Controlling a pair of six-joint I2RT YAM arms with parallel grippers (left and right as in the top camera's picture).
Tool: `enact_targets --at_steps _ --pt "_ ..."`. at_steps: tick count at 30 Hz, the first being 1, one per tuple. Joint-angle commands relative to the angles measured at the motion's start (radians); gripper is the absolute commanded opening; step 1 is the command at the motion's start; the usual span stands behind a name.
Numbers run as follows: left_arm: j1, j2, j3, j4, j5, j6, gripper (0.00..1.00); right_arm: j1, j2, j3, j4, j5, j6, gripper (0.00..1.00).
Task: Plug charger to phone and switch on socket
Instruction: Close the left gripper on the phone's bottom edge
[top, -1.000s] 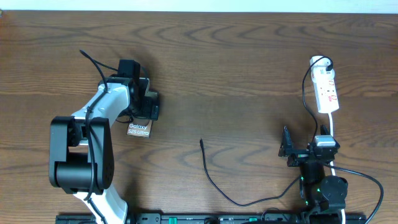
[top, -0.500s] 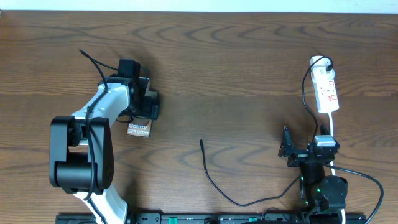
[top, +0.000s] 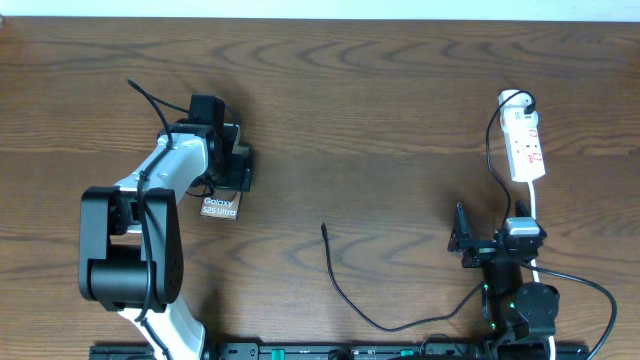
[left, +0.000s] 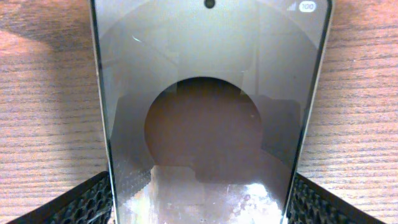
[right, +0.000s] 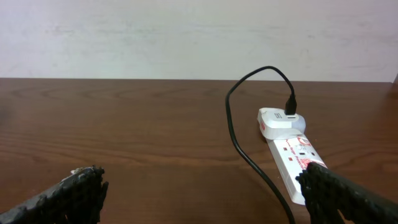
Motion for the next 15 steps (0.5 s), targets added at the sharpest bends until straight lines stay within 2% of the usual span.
enact_targets --at_steps 1,15 --pt "-0.002 0.028 -0.016 -0.002 0.010 0.010 0.83 0.006 -0.005 -0.001 -0.004 0.005 -0.011 0.99" --pt "-0.002 0.028 -0.016 -0.002 0.010 0.010 0.72 0.006 -0.005 -0.001 -0.004 0.005 -0.011 0.99"
